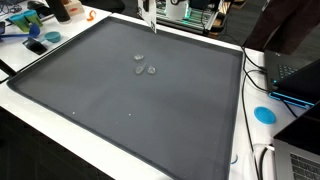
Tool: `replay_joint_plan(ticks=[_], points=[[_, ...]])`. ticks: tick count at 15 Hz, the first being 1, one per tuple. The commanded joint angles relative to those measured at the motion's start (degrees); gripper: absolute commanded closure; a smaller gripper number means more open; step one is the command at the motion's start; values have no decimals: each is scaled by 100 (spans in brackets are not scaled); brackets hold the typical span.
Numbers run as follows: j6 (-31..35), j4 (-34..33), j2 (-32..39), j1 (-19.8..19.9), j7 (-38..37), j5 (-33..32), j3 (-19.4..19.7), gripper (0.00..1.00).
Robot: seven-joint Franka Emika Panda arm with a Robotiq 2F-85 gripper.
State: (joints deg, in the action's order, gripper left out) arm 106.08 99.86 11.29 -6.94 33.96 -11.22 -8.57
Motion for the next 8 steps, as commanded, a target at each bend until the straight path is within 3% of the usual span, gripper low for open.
replay_joint_plan(ticks=[1,8], points=[[-18,-17,6,6,-4,-2,-12,96],[18,-21,90,20,-9,-31,8,99]])
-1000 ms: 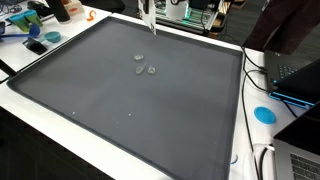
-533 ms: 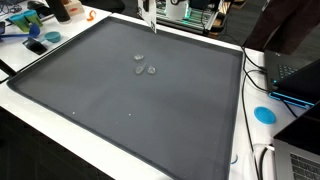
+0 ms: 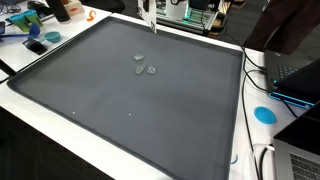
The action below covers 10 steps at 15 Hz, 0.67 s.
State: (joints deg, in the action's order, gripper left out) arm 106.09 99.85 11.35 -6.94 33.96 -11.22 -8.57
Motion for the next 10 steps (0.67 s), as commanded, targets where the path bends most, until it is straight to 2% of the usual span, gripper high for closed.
replay_joint_plan(ticks=[1,6,10], points=[[28,-33,171,55,-15,22,31,99],[89,56,572,235,209,419,20,99],[393,374,785,307,380,473,8,99]])
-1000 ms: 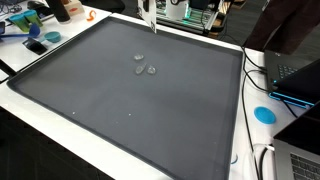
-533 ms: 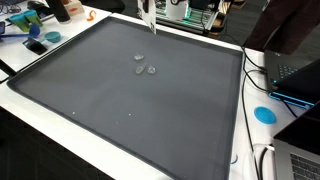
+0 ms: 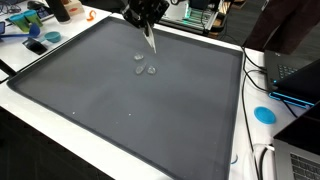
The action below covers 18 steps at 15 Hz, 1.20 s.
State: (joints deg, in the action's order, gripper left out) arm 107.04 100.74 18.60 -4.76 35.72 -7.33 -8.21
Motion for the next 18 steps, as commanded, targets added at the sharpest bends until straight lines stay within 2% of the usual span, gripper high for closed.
replay_joint_plan(ticks=[1,10,18], points=[[395,373,95,100,260,56,-27,99],[1574,1006,423,168,368,-370,76,99],[1684,909,460,64,350,-567,1,99]])
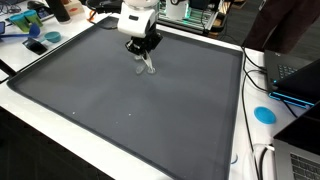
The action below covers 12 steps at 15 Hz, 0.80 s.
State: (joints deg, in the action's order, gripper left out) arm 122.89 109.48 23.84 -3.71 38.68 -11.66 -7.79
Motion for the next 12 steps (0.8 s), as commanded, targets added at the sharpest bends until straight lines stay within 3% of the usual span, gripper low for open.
replay_joint_plan(ticks=[1,12], points=[[117,14,-59,-47,81,-120,-65,99],[465,-332,318,96,573,100,-150,99]])
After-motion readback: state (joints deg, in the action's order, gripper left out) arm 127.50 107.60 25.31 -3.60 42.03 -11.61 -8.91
